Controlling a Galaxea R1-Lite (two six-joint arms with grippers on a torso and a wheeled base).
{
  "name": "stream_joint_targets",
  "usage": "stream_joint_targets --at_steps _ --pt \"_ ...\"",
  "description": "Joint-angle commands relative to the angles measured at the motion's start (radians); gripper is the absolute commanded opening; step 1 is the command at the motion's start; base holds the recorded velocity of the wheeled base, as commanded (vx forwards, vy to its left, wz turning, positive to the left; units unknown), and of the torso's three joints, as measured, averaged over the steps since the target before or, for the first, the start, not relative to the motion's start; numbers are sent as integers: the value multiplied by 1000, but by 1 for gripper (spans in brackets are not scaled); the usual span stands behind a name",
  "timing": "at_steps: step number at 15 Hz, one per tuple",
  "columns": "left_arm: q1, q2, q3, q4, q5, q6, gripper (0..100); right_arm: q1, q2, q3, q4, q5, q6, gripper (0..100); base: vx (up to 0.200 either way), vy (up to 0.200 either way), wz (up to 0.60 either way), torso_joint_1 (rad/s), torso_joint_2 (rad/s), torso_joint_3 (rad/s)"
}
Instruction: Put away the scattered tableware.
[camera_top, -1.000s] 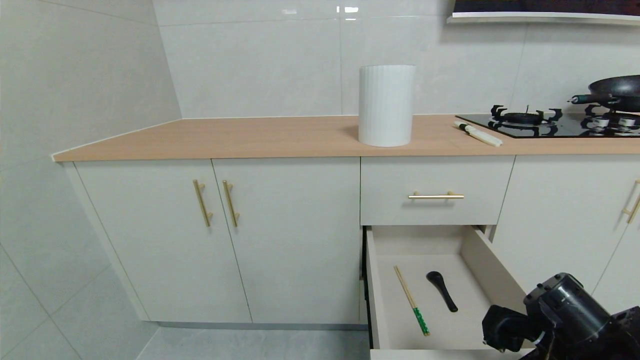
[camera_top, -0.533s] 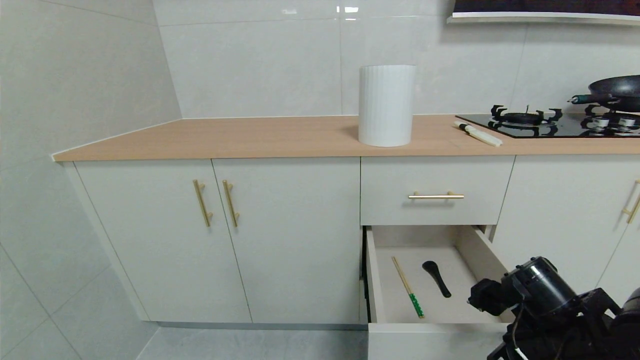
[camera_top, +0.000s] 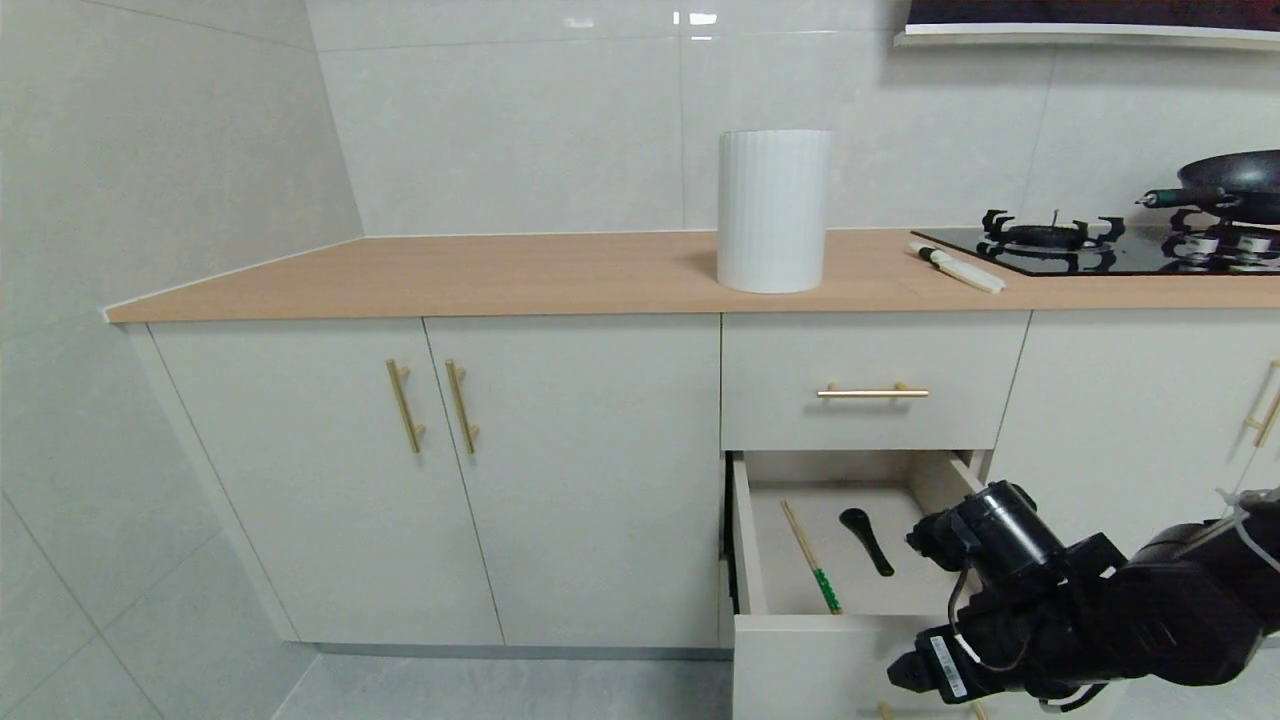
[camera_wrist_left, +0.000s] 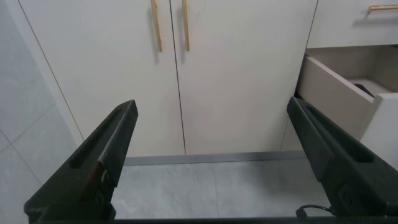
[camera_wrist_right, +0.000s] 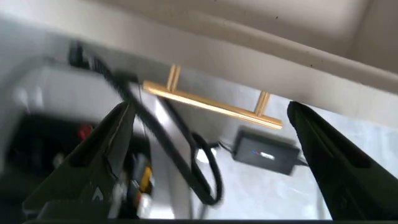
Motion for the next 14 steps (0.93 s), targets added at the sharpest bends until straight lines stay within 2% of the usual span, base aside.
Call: stream_joint_targets --at_steps 1,7,10,12,14 --pt "0 0 0 0 0 0 100 -20 59 -41 2 -13 22 100 0 0 0 0 0 0" --pt "0 0 0 0 0 2 100 -67 185 -63 -196 -119 61 100 0 0 0 0 0 0" --pt "0 0 0 0 0 0 100 -112 269 -64 -397 -146 68 100 0 0 0 0 0 0" --pt "0 0 0 0 0 0 100 -127 304 -90 -482 -154 59 100 0 0 0 0 0 0" --pt "0 0 0 0 0 0 100 -135 373 -184 -500 -154 58 100 0 0 0 0 0 0"
